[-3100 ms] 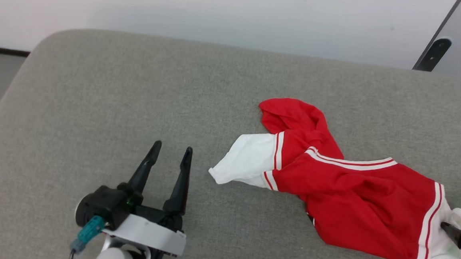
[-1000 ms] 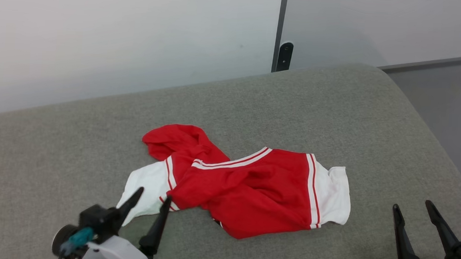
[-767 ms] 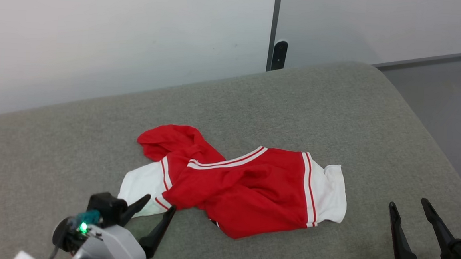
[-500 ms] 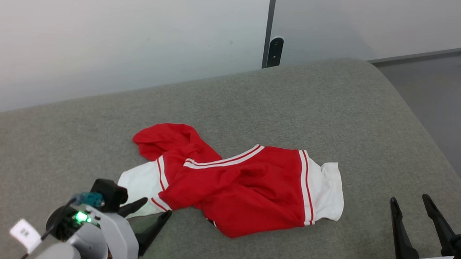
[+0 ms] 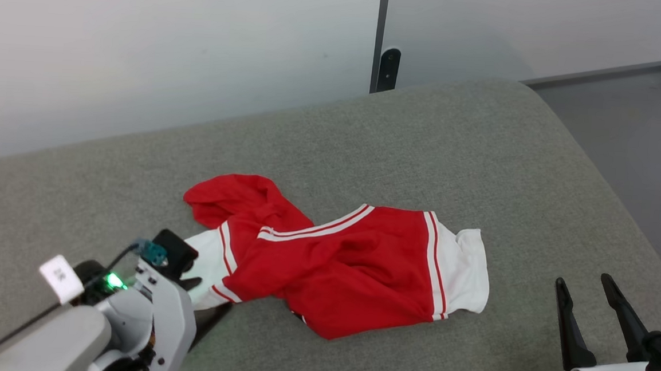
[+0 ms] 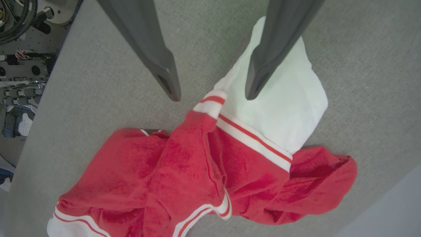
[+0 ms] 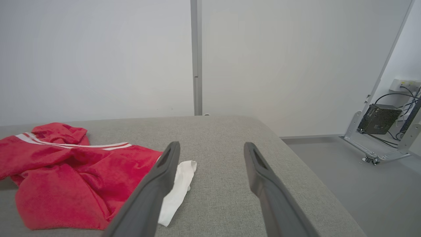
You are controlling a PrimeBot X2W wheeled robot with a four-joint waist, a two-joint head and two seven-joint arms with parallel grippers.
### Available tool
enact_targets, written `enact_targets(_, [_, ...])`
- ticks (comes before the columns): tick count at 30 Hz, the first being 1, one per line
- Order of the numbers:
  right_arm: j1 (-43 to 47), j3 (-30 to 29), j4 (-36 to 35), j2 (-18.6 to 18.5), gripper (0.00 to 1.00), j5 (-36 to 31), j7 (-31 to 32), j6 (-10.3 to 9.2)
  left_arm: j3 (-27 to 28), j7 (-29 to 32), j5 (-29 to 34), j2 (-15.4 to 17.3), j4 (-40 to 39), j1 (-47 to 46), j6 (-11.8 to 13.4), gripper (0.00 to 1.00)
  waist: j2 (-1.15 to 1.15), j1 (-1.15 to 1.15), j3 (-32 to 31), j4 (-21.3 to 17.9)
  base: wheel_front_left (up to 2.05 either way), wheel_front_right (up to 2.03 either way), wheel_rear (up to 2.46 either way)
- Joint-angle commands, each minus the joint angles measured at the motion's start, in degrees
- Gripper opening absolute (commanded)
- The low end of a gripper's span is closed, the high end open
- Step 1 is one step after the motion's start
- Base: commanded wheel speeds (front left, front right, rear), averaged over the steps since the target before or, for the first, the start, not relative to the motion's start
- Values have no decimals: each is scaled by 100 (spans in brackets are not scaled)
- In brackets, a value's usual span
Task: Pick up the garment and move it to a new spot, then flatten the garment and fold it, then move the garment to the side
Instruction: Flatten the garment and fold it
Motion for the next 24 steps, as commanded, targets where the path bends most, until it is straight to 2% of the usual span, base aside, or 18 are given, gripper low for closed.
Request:
enact_targets(1, [-55, 30, -17, 13, 100, 32, -5, -6, -137, 55, -89, 51, 54, -154, 3, 100, 0, 0, 37, -20, 0, 0, 0])
enact_targets(9, [-130, 28, -17, 13, 100, 94, -5, -6, -1060, 491, -460, 257, 313, -939, 4, 100, 0, 0, 176, -90, 0, 0, 0])
enact_targets(10, [-141, 31, -13, 21, 100, 102, -5, -6, -1172, 571, -528, 267, 356, -1018, 4, 82, 0, 0, 194, -98, 0, 0, 0])
enact_targets(11, [-147, 36, -9, 23, 100, 103, -5, -6, -1308, 661, -585, 258, 369, -1095, 3, 48, 0, 0, 208, -104, 0, 0, 0])
enact_targets(12, [-154, 37, -11, 19, 100, 107, -5, -6, -1418, 764, -662, 250, 403, -1178, 3, 34, 0, 0, 223, -106, 0, 0, 0])
enact_targets(13, [-151, 40, -11, 23, 100, 110, -5, -6, -1482, 861, -732, 231, 468, -1267, 4, 12, 0, 0, 237, -107, 0, 0, 0])
enact_targets(14, [-147, 39, -13, 30, 100, 117, -5, -6, -1564, 969, -777, 220, 521, -1356, 4, 0, 0, 0, 249, -108, 0, 0, 0])
enact_targets(24, [-183, 141, 58, -15, 100, 207, -5, -6, -2190, 1289, -1201, 107, 712, -2056, 4, 0, 0, 0, 288, -80, 0, 0, 0])
